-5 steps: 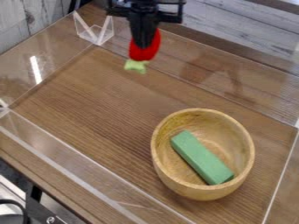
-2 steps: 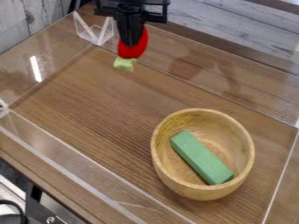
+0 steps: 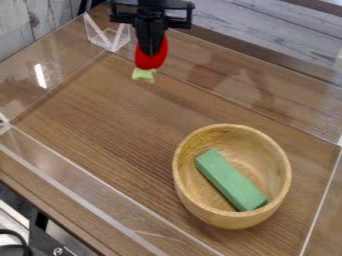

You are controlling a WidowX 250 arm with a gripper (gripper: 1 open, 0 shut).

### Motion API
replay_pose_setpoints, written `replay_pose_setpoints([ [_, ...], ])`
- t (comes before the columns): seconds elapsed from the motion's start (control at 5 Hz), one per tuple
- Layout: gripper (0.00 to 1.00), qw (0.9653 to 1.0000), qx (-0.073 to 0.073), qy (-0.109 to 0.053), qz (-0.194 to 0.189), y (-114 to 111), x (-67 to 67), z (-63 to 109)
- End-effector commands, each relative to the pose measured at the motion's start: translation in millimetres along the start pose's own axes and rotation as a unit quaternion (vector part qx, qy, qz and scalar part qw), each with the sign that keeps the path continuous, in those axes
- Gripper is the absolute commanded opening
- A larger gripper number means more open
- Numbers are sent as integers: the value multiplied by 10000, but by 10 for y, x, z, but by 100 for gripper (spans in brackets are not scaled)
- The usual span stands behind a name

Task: Move the red object to the left side of the table

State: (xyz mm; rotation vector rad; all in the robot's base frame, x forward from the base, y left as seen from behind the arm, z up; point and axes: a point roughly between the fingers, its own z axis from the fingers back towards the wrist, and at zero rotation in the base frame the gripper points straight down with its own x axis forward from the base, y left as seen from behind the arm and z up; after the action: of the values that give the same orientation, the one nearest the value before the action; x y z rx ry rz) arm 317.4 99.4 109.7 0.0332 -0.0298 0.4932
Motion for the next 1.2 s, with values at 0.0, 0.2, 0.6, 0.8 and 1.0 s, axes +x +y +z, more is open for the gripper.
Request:
replay_pose_setpoints([
  [0.0,0,9993,-26,-262,261,69,111,125],
  [0.2,0,9984,-9,-234,523,92,228,33],
  [0.6,0,9943,-19,-132,1059,22,252,-63],
  [0.8,0,9908,-30,-74,1353,-43,188,-73],
  [1.0,0,9879,-58,-17,1553,-9,220,-9],
])
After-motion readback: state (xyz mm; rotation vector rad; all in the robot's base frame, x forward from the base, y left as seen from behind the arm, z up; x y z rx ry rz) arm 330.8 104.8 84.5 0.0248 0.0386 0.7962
